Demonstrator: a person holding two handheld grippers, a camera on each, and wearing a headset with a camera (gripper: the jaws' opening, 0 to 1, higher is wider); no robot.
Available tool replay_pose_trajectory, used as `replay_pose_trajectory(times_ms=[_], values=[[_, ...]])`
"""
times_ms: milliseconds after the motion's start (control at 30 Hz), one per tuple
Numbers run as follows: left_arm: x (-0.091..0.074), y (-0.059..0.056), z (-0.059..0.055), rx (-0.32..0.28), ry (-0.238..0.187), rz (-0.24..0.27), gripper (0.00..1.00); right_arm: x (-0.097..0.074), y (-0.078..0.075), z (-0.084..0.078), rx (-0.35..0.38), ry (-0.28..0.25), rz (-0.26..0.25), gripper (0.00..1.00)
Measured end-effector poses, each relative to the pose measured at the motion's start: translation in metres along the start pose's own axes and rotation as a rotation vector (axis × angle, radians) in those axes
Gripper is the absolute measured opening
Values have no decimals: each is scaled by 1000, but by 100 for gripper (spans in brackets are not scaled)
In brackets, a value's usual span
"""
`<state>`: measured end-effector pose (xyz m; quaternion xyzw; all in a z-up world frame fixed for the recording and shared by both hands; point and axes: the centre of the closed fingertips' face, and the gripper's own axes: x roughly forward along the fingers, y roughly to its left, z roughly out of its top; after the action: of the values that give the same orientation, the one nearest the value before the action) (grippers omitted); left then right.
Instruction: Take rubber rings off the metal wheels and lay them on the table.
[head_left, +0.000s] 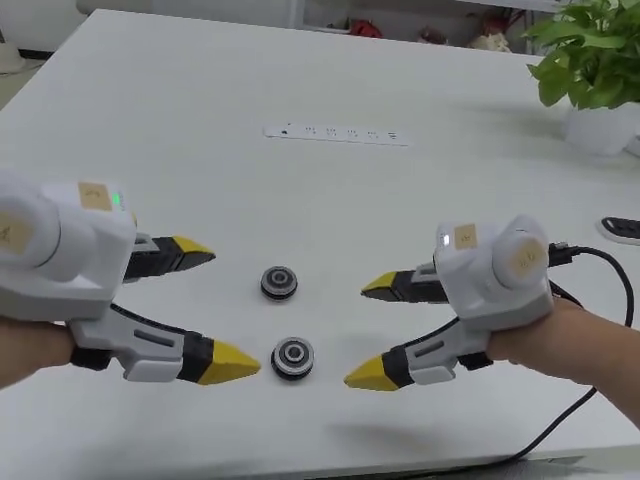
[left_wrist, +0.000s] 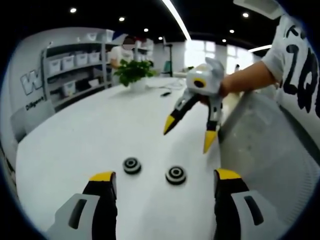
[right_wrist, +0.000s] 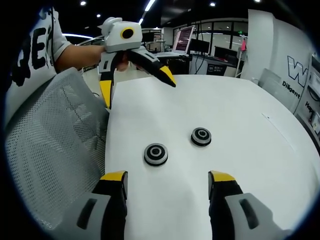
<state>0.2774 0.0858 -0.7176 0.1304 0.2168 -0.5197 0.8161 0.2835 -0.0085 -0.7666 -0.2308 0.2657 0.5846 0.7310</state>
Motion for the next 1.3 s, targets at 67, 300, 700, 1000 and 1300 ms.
replay_pose_trajectory(times_ms=[67,300,700,1000,1300], values=[[1,0,0,2,0,-3,81,1,1,0,-3,1,5,62],[6,-3,-4,20,14,-21,80,4,1,1,-13,-2,12,60],[14,-3,-5,29,18,-52,75,9,1,1,-7,-14,27,56],[21,-6,-7,41,25,-79,70,17,3,2,-7,-21,51,52],[27,-6,-10,48,34,-96,65,22,4,3,-5,-30,67,48]])
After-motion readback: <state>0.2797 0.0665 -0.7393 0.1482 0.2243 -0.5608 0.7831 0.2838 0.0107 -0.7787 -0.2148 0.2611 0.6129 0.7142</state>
